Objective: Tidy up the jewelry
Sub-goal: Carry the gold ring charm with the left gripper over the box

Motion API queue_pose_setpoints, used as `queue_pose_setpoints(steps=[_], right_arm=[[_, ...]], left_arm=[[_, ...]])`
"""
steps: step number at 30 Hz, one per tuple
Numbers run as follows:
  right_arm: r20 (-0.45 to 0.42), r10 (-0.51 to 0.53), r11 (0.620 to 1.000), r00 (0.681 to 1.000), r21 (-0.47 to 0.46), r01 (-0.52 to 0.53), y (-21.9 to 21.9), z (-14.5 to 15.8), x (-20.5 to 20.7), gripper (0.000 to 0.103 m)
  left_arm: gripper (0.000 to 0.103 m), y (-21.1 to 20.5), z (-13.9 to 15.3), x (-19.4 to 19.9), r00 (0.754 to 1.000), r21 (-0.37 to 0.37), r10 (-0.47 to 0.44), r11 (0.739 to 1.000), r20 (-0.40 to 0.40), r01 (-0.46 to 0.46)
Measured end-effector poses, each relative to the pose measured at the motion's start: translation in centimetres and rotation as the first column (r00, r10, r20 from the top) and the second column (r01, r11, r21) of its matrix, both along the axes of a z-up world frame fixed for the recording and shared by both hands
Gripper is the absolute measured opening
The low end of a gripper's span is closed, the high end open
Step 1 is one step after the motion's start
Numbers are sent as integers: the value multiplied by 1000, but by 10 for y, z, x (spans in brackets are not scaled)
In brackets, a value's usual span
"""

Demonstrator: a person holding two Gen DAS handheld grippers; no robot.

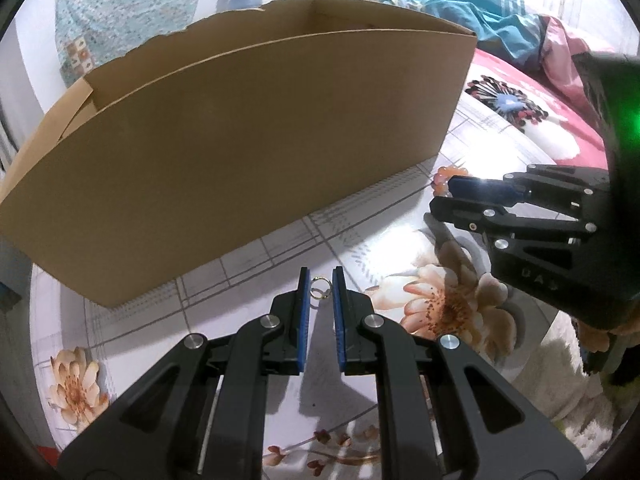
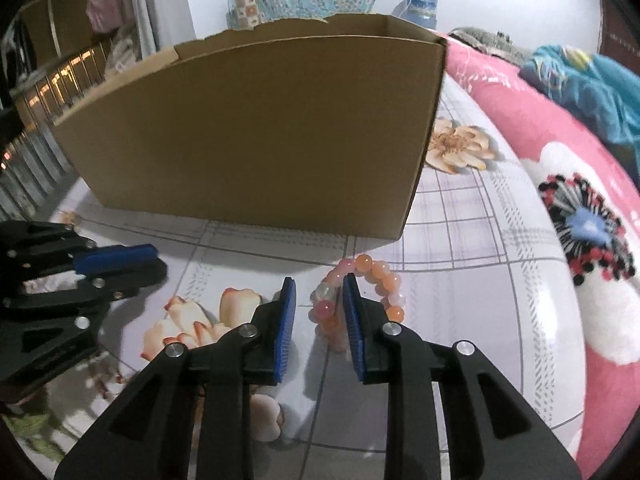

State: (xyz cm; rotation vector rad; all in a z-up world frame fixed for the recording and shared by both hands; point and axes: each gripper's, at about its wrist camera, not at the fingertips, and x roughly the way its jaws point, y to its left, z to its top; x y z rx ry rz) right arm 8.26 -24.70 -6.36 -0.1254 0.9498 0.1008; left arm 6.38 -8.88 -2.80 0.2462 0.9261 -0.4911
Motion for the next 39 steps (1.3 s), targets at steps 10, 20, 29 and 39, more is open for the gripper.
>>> queue_pose_setpoints(steps=[10,20,29,39], right_arm=[[-42,-95,978,995,185,102,-21,6,-2,10],[9,-151,875,989,467,129,-65,46,-25,10],[123,-106,831,987,556,20,-64,95,-39,10],[259,19,811,966,561,-167,-47,161,0,10]], left_arm=[[10,19,11,-2,999,-72,36,997,-6,-36],[10,32,48,-21,998,-134,28,991,57,-20],[10,38,109,-32,986,-183,-21,982,163,51],[10,33,164,26,983,-225,-105,965,150,138]])
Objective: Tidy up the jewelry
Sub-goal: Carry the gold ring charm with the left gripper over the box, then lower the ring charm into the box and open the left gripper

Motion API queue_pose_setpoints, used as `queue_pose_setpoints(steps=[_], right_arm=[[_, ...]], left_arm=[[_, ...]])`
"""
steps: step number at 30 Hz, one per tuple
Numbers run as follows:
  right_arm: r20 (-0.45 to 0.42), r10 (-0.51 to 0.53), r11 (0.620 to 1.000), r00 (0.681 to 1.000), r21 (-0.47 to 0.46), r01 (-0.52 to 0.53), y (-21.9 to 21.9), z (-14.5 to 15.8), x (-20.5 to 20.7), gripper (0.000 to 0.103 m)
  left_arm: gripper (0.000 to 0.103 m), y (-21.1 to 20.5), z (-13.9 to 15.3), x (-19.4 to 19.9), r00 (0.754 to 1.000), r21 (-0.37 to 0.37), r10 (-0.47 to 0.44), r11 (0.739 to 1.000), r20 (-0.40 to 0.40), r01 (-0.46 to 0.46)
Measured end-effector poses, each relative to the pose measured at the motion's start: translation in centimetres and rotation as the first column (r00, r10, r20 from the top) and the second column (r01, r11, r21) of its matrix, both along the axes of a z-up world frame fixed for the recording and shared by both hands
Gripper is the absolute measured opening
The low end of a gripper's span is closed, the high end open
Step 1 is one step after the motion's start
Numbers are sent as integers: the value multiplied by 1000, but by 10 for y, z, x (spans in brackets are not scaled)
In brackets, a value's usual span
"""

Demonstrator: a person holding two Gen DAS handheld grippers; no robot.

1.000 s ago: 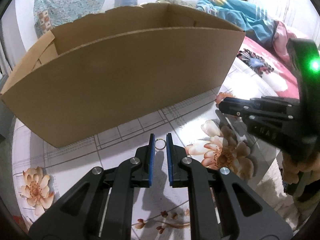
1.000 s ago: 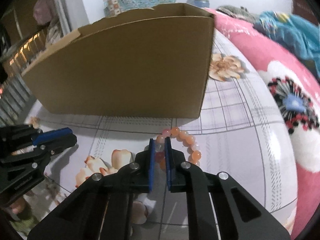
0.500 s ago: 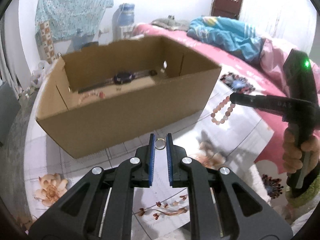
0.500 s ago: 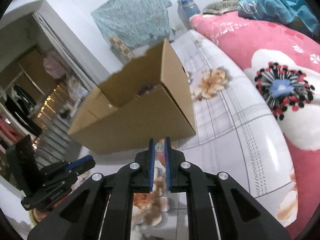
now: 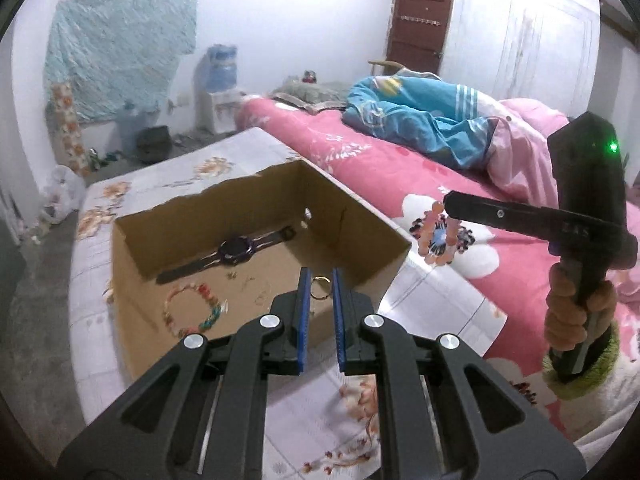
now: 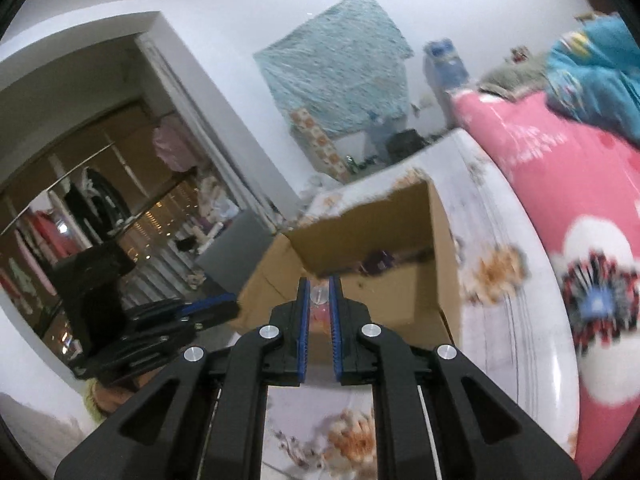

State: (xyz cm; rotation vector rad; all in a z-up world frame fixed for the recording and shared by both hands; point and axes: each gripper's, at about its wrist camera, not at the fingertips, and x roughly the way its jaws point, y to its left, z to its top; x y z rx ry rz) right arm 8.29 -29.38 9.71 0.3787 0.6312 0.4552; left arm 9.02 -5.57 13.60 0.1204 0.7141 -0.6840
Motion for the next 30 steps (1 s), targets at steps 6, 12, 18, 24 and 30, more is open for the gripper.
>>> queue_pose_setpoints(steps=[6,12,18,24,30], right_arm=[[-86,59,995,995,-76,-66,9,-5,68,10],[-256,78,959,964,-244,-142,24,-41,129,10],[-297,58,905,953,-387,-176,33,-58,146,11],[-237,50,897,970,-417,-148,29,-48,139,11],[-208,31,913,978,-393,-112,18,-38,133,14]], left_arm=[[10,-28,-26,77,982,33,-40,998,-184,47],[10,-57,-82,144,917,113,-15,991,-399,65],[10,-65,-110,176,871,142,24,989,-490,52],[10,-71,-114,186,864,162,41,986,-501,47],[10,-80,-116,192,861,194,52,980,-506,55]])
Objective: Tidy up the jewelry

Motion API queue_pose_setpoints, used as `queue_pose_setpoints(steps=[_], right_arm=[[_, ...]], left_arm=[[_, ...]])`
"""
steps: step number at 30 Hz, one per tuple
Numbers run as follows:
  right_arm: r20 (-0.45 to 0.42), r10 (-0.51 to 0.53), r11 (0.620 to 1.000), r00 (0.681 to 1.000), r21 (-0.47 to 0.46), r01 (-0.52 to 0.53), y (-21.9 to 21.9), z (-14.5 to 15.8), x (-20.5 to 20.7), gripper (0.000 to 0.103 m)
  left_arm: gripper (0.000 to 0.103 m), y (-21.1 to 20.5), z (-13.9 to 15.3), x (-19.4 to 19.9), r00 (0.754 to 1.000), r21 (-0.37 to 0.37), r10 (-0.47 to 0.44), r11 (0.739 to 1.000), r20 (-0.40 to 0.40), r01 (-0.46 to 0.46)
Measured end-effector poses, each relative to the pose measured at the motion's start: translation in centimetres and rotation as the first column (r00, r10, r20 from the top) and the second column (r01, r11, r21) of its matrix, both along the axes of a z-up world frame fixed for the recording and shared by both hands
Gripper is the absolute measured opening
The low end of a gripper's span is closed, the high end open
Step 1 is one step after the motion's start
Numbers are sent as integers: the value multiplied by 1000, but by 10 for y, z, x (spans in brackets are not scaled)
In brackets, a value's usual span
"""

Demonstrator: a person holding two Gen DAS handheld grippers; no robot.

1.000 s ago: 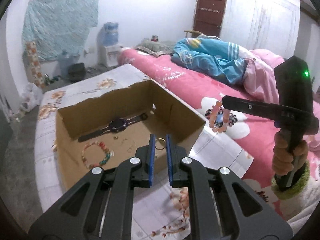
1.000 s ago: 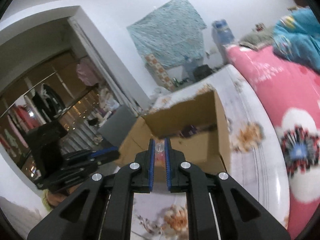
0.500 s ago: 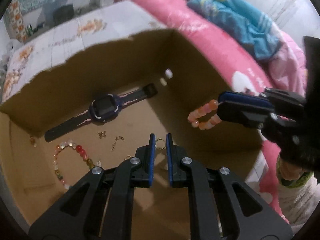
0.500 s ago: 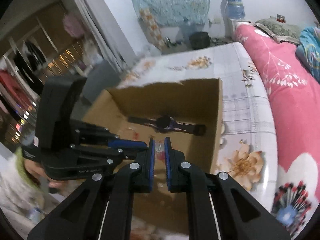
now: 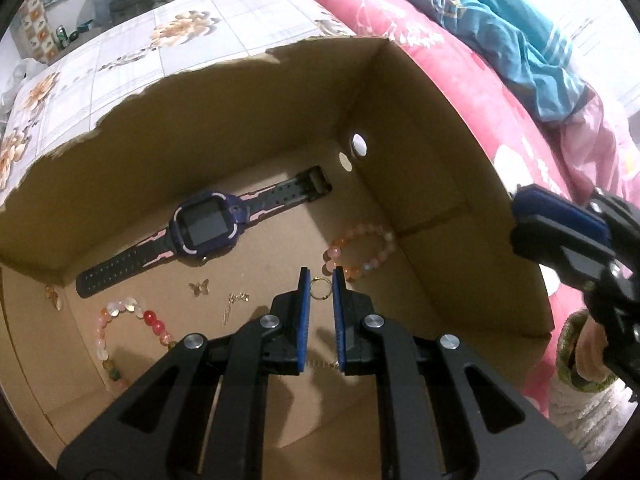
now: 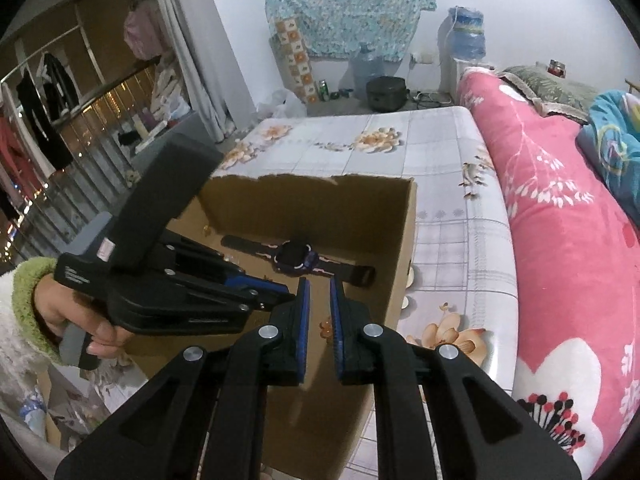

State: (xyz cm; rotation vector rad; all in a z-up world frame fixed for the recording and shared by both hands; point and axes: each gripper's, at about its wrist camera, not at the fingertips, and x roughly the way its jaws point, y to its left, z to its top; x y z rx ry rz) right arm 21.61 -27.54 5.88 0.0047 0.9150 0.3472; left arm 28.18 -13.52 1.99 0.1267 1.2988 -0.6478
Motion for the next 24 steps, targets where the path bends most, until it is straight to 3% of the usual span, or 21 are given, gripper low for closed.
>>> queue_pose_setpoints(steps=[3,6,12,14,19,24], right_arm=[[13,-17,1000,1000,10,17,-5,2,-1,24],[16,-25,1000,1000,14,25,-8,2,-1,25],[14,-51,999,999,6,51,-14,-1,-5,32],[14,-59,998,998,10,59,-16,0,-8,33],[18,-116,992,993,45,115,-32,4,-20,51],[-85,-149,979,985,131,159,-49,-14,-24,55]], left_arm=[[15,-4,-4,5,1000,28,16,999,-16,-16],[43,-3,-7,9,998,32,47,998,-29,-46],[50,8,4,5,997,-11,80,997,-8,-80],[54,16,16,-3,997,-28,79,997,23,-79],[71,49,56,-37,987,-99,92,992,134,-79],[83,111,92,-79,948,-181,179,974,262,-134]])
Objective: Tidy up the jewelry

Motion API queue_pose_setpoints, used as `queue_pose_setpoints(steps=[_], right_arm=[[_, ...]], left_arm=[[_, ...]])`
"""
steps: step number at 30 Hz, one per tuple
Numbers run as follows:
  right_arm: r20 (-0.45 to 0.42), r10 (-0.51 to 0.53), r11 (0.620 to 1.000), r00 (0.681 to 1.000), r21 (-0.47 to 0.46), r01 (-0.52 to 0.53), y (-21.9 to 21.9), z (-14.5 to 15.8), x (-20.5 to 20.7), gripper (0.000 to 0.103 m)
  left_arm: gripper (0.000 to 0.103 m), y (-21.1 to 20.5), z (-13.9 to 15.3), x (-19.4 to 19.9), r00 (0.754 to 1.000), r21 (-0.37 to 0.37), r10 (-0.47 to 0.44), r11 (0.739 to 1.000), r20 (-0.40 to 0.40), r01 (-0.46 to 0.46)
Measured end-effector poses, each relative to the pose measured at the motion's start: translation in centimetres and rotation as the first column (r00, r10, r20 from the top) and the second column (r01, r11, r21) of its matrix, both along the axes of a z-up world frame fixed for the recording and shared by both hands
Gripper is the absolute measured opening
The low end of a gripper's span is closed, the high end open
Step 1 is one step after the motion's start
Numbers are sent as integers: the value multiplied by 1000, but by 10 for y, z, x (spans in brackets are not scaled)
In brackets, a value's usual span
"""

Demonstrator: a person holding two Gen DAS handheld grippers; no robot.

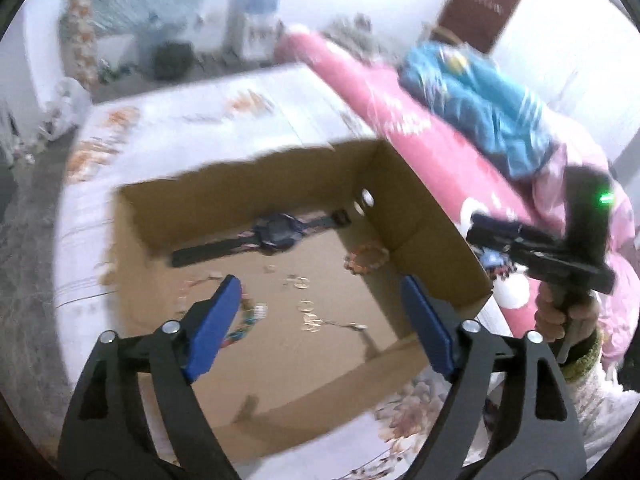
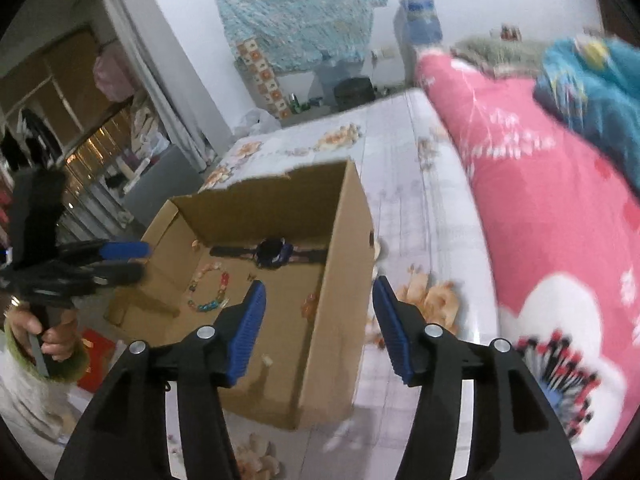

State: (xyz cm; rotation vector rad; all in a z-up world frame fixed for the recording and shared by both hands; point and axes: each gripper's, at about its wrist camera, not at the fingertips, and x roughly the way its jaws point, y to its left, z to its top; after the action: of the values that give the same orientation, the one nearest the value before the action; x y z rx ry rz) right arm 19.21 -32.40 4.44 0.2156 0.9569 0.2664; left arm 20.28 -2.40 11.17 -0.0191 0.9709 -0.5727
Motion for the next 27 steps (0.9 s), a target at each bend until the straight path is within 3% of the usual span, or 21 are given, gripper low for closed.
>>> queue_pose_setpoints(steps=[4,8,14,17,27], right_arm=[[-80,-14,997,997,77,20,-5,-18,-3,55],[-126,-11,990,992,137,28,1,-34,-9,55],[-137,-24,991,990,125,41,12,-44,-15,60],[-149,-34,990,988,128,54,12,-43,-15,60],[-192,-57,996,980,63,70,29,-37,-57,60]], left_arm=[[85,56,3,-24,986,-33,146,989,78,-144],[86,86,-33,-27,966,-26,259,966,0,-259],[86,81,-79,-23,956,-125,230,959,-184,-255],[86,71,-80,-29,955,-91,250,960,-158,-267],[86,88,-80,-76,941,-134,279,942,-189,-307]])
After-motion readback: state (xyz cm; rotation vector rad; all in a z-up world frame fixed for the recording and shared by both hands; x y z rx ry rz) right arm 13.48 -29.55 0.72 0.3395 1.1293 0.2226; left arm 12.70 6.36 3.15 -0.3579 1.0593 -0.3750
